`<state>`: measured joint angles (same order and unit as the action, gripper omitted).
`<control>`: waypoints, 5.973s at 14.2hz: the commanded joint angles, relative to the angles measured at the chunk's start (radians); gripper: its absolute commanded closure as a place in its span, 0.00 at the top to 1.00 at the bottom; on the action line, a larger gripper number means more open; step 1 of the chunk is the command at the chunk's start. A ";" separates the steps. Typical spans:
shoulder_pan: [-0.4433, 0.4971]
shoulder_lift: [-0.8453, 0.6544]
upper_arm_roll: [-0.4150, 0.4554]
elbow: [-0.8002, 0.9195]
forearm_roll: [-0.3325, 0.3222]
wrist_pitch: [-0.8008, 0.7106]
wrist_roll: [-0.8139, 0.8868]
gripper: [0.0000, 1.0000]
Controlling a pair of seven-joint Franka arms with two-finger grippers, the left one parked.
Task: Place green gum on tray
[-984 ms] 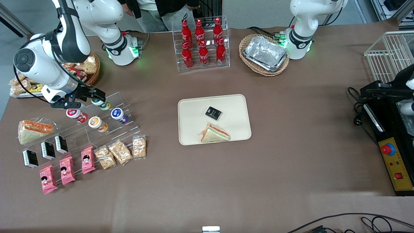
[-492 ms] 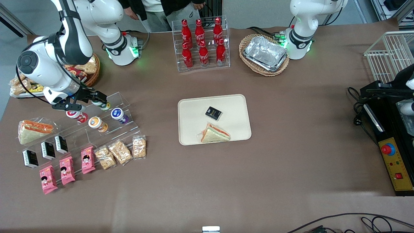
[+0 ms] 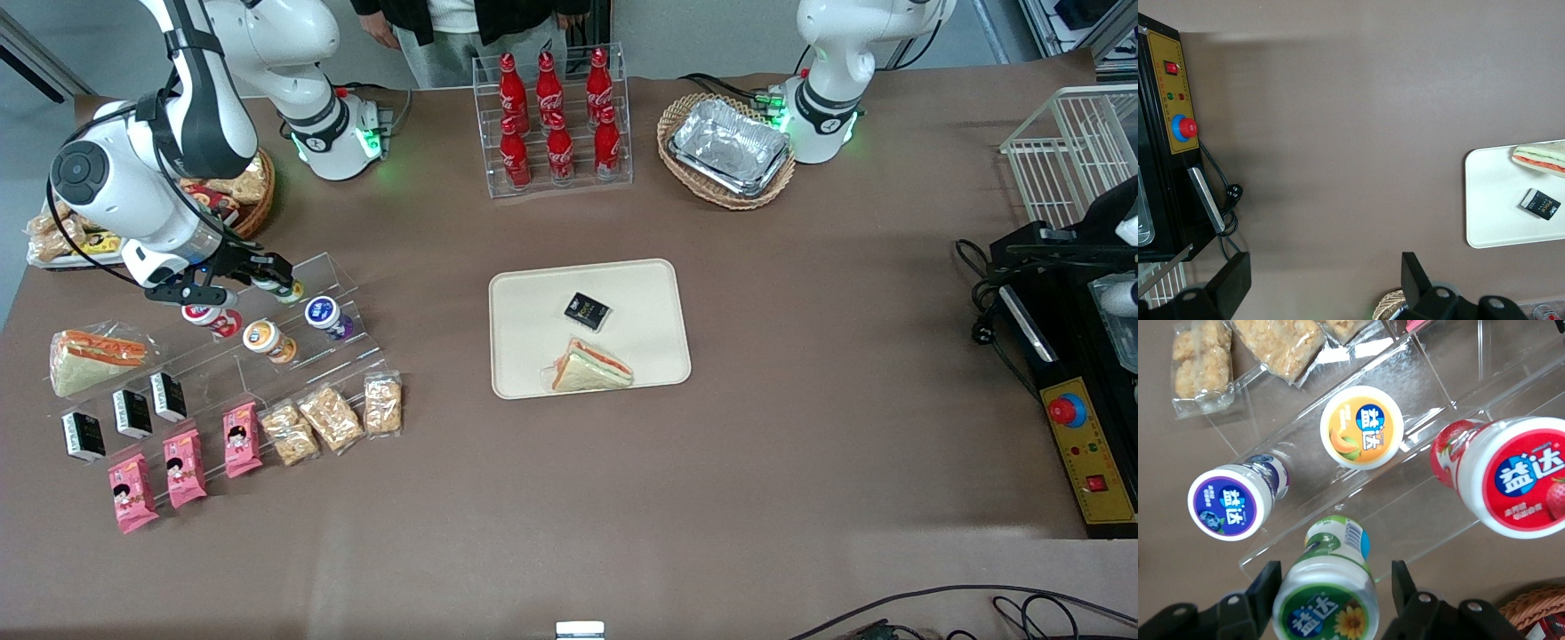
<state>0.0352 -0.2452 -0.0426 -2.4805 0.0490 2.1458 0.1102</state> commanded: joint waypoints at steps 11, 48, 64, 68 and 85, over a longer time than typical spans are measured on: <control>0.017 -0.005 0.003 -0.014 0.017 -0.012 0.025 0.68; 0.649 0.374 0.003 0.522 0.009 -0.081 0.592 0.00; 0.755 0.664 0.006 0.443 0.125 0.272 0.763 0.00; 0.761 0.662 0.004 0.428 0.177 0.273 0.761 0.14; 0.574 0.266 -0.031 0.466 0.167 -0.180 0.582 0.99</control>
<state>0.7211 0.1796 -0.0717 -2.0015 0.1951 2.1321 0.8247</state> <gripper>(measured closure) 0.013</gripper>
